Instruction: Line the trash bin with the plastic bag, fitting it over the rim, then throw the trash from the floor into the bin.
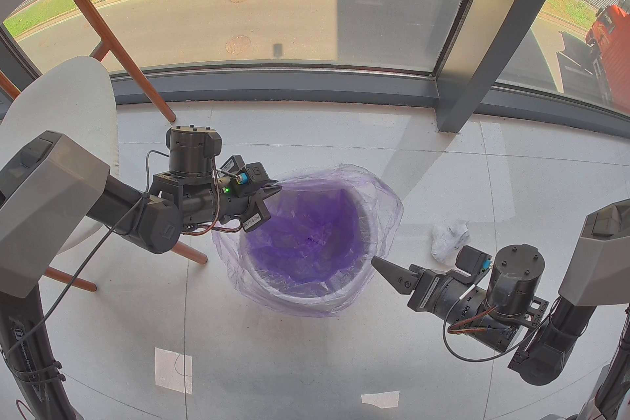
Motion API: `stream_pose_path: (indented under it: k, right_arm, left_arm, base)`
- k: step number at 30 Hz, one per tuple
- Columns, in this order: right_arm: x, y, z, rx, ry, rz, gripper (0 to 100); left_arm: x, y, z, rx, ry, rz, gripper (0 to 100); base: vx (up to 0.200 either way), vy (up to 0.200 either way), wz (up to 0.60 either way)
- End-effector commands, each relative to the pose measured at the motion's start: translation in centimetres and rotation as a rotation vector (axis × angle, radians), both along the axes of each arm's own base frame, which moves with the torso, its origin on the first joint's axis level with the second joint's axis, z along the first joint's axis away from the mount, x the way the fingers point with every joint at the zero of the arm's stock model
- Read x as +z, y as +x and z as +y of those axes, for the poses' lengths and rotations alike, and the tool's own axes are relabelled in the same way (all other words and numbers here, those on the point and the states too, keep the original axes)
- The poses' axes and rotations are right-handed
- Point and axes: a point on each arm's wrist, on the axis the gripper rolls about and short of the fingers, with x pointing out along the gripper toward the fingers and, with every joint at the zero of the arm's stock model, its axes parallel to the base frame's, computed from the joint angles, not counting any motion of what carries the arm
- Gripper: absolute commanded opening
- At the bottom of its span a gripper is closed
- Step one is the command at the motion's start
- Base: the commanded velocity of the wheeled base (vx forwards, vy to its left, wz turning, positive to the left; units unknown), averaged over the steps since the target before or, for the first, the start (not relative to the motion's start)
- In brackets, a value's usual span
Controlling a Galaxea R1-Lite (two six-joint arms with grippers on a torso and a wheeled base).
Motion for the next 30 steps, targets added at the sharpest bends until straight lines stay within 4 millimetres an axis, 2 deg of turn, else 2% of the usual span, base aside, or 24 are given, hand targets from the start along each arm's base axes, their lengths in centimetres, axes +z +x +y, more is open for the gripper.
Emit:
stream_pose_path:
  k: [1,9,15,25,30]
  right_arm:
    - [0.0,0.0,0.1,0.002,0.002,-0.003,100]
    - [0.0,0.0,0.0,0.002,0.003,-0.004,100]
    - [-0.1,0.0,0.0,0.0,-0.001,0.0,100]
    - [-0.1,-0.1,0.0,-0.003,-0.003,0.002,100]
    - [-0.1,-0.1,0.0,-0.003,-0.003,0.002,100]
  left_arm:
    - [0.7,0.3,0.1,0.011,-0.021,-0.011,0]
    - [3.1,2.2,0.7,0.073,-0.113,-0.053,0]
    - [1.3,4.0,0.9,0.117,-0.112,0.003,0]
    - [-0.7,5.7,0.5,0.243,-0.306,0.165,0]
    - [0.1,6.2,0.3,0.311,-0.408,0.295,0]
  base:
    - [0.0,0.0,0.0]
    - [0.0,0.0,0.0]
    - [0.0,0.0,0.0]
    - [0.0,0.0,0.0]
    - [0.0,0.0,0.0]
